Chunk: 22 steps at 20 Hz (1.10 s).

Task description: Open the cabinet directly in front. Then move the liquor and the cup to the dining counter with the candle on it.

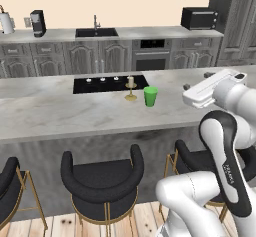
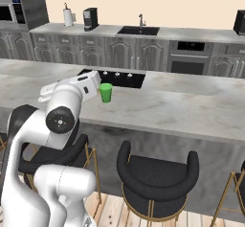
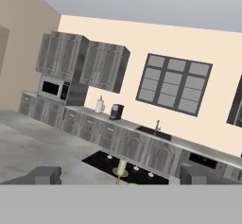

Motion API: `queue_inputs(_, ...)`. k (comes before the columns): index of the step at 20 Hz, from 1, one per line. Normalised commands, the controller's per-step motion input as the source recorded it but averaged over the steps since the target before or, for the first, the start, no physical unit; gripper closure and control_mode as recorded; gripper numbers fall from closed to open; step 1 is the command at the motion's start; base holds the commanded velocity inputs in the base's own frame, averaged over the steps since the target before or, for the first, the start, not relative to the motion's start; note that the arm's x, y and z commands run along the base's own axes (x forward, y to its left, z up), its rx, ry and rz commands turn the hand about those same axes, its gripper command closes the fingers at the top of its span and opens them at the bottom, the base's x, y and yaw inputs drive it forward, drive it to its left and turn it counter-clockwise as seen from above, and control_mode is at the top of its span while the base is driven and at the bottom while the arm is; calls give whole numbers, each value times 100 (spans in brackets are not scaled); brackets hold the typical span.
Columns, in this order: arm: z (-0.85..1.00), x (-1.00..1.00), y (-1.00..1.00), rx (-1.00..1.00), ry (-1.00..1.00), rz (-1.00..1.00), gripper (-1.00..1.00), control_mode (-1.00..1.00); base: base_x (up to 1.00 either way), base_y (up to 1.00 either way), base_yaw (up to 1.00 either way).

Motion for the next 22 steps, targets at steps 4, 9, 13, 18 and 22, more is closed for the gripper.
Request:
queue_inputs(4,0,0,0,0,0,0,-100,-100,0,0,0)
queue_inputs(9,0,-12,0,0,0,0,-100,-100,0,0,0)
queue_inputs(13,0,-14,0,0,0,0,-100,-100,0,0,0)
queue_inputs(18,0,0,0,0,0,0,-100,100,0,0,0)
queue_inputs(22,0,0,0,0,0,0,-100,100,-37,-1,0)
